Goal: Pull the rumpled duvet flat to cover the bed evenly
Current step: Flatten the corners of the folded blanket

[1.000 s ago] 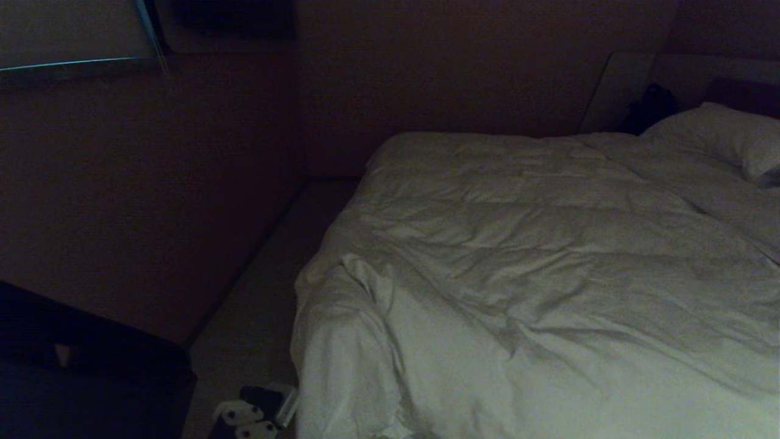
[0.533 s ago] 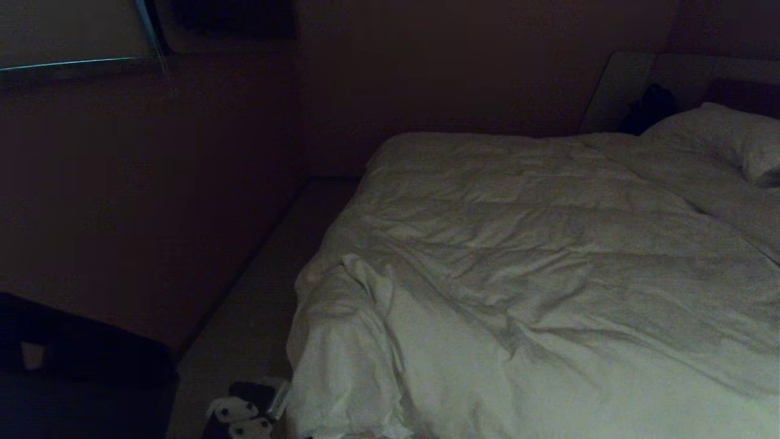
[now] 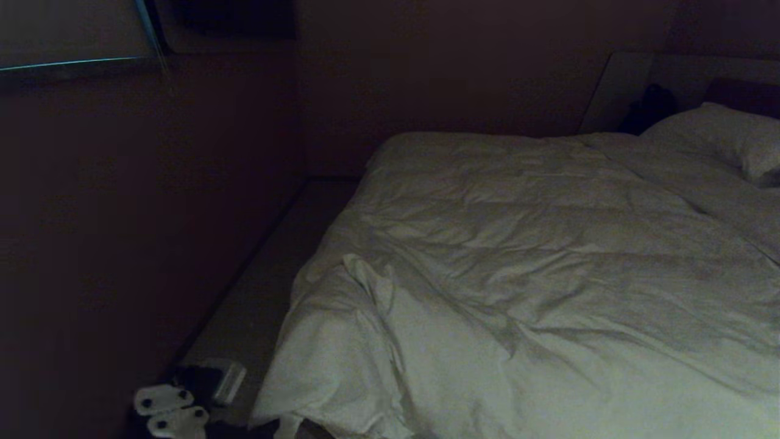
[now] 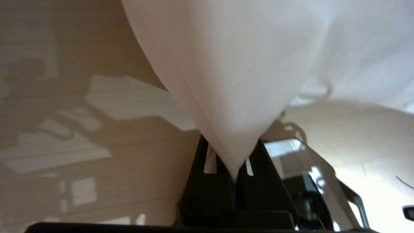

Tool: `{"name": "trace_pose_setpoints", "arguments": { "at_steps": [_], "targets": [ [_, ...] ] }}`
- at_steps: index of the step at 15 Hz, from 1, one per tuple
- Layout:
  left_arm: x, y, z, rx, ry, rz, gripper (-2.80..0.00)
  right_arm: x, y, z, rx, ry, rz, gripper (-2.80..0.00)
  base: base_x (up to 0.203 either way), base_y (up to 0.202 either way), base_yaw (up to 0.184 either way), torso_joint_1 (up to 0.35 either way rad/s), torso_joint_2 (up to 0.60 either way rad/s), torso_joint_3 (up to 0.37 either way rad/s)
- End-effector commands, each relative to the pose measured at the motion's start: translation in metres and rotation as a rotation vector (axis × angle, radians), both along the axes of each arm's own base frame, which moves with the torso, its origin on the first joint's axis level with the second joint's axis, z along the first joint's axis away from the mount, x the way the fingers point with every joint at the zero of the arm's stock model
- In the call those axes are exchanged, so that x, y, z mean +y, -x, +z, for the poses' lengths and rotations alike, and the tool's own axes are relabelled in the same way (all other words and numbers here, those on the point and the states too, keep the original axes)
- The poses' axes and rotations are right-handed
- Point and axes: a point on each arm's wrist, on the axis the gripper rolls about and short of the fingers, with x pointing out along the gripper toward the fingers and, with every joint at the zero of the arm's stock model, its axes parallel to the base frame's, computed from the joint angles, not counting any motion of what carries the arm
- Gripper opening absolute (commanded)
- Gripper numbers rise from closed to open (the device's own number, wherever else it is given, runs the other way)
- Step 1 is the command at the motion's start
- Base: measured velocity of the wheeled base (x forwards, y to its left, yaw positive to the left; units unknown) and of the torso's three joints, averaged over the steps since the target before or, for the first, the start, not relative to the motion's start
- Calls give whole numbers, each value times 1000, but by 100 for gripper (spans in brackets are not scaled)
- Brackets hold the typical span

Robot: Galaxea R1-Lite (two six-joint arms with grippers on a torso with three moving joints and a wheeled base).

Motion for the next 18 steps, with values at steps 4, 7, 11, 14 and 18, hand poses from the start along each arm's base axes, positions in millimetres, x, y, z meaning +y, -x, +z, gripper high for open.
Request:
{"name": "trace_pose_setpoints", "arguments": {
  "at_steps": [4, 7, 11, 14, 18],
  "targets": [
    [34, 10, 22, -51, 1, 136, -280, 0, 0, 0, 1, 1, 1, -280, 0, 0, 0, 0, 0, 0],
    [45, 6, 22, -65, -45, 207, -280, 0, 0, 0, 1, 1, 1, -280, 0, 0, 0, 0, 0, 0],
    [55, 3, 22, -81, -100, 289, -280, 0, 0, 0, 0, 1, 1, -280, 0, 0, 0, 0, 0, 0],
    [61, 4, 25, -99, -124, 362, -280, 0, 0, 0, 0, 1, 2, -280, 0, 0, 0, 0, 0, 0],
    [69, 24, 33, -113, -136, 389, -280, 0, 0, 0, 1, 1, 1, -280, 0, 0, 0, 0, 0, 0]
  ]
}}
